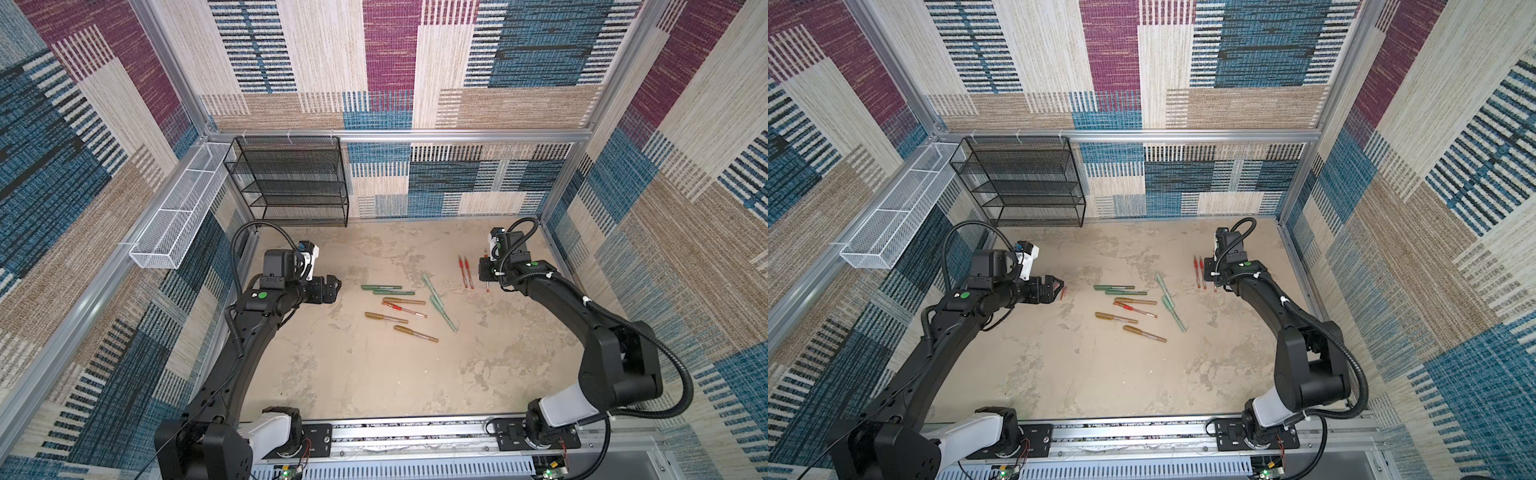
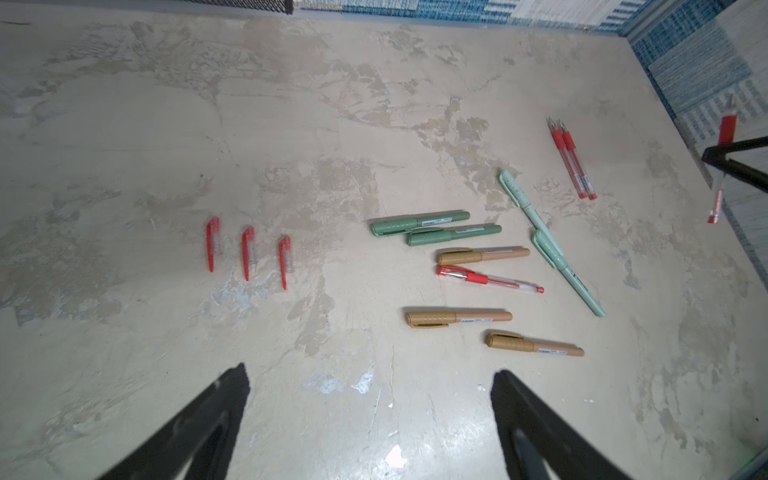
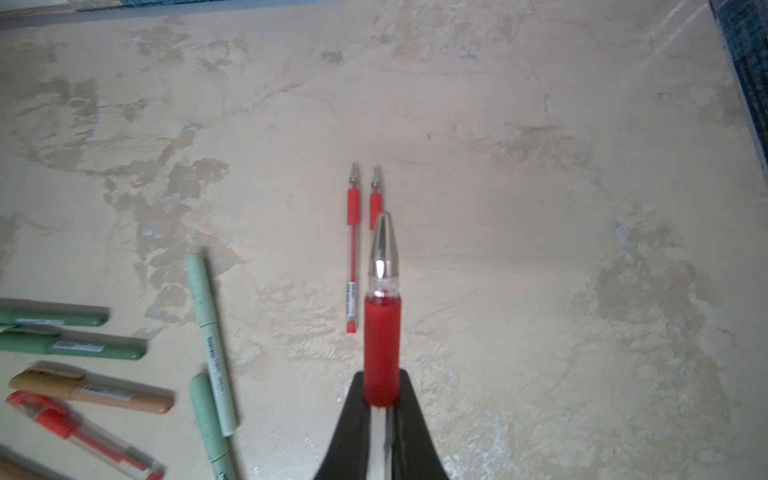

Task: Open the pen caps
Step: 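Carry the uncapped pen to the row of pens with the right gripper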

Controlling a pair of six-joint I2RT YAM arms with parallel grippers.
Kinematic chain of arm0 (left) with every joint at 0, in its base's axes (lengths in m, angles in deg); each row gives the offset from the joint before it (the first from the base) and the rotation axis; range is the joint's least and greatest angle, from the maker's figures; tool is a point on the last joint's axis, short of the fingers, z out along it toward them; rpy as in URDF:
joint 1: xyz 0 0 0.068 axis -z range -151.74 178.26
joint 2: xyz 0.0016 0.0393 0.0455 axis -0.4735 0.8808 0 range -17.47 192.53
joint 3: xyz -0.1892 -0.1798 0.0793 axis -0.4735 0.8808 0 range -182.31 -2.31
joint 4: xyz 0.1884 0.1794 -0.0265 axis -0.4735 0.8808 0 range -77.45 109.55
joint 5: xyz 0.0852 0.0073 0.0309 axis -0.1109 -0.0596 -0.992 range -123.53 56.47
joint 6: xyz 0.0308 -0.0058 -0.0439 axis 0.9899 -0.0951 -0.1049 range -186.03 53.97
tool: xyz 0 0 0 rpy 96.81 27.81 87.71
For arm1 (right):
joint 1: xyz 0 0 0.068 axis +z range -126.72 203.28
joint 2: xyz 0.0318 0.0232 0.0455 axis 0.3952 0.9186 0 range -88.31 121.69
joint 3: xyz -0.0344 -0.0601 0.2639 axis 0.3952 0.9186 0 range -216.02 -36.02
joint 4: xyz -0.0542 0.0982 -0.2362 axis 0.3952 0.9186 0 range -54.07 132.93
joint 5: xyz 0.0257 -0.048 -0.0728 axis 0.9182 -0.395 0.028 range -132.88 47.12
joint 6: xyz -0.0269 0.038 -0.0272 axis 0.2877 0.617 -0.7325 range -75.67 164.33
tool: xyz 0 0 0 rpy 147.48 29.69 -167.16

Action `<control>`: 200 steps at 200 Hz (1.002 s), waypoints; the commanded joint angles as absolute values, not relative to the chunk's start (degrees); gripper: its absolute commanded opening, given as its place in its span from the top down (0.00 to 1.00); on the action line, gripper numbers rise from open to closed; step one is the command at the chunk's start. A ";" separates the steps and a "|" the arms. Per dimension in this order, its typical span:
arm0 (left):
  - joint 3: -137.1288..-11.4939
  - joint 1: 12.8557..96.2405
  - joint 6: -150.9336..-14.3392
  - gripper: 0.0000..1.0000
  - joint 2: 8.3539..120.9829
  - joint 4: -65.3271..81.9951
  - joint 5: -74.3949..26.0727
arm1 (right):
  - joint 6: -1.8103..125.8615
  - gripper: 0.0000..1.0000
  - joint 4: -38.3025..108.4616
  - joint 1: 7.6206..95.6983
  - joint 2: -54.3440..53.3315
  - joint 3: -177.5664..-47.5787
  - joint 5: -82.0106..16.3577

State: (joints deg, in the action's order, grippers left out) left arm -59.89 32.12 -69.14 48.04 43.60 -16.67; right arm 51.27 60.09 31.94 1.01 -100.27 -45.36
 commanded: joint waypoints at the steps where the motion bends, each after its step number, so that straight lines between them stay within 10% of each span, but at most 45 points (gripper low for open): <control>1: -58.68 30.63 -70.16 0.02 46.87 40.00 -13.64 | 48.83 0.98 57.37 30.49 4.30 -102.29 -42.50; 200: -57.31 25.93 -71.19 0.01 45.72 37.73 -12.16 | 46.43 0.82 57.81 26.53 31.13 -117.82 -36.83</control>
State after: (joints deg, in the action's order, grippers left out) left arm -57.88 26.19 -70.83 46.10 39.34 -12.39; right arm 46.85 58.23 26.52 30.41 -117.05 -36.86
